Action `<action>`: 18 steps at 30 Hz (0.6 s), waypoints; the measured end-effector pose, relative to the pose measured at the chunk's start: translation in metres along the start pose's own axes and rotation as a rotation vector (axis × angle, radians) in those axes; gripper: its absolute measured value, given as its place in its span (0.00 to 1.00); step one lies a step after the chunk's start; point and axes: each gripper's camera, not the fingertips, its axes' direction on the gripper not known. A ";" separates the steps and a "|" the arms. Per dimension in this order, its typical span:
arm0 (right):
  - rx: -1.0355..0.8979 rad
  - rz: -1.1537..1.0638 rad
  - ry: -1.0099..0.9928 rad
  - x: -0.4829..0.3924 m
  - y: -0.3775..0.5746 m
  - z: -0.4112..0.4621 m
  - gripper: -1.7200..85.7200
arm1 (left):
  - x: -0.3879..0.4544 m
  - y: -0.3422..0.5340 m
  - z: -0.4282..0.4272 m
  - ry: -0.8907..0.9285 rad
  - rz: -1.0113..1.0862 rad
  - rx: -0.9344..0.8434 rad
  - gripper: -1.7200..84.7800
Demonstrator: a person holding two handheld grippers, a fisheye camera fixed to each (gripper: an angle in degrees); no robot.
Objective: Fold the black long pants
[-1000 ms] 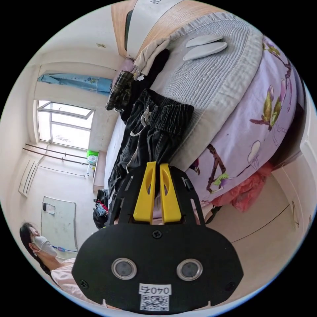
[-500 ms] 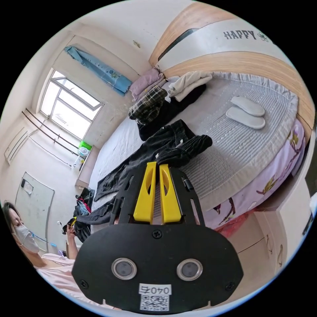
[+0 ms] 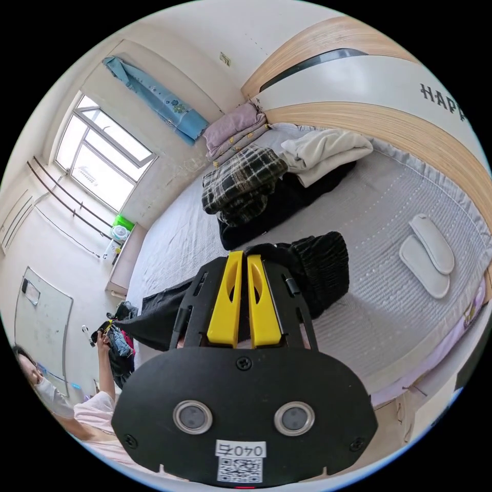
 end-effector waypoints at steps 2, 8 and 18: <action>-0.016 0.011 0.033 -0.008 -0.020 0.031 0.01 | 0.024 -0.035 0.046 -0.045 -0.009 -0.024 0.00; -0.070 0.080 0.131 -0.020 -0.049 0.129 0.01 | 0.078 -0.076 0.153 -0.163 -0.015 -0.129 0.00; -0.109 0.032 0.224 -0.046 -0.066 0.184 0.02 | 0.141 -0.142 0.182 -0.142 -0.028 -0.104 0.01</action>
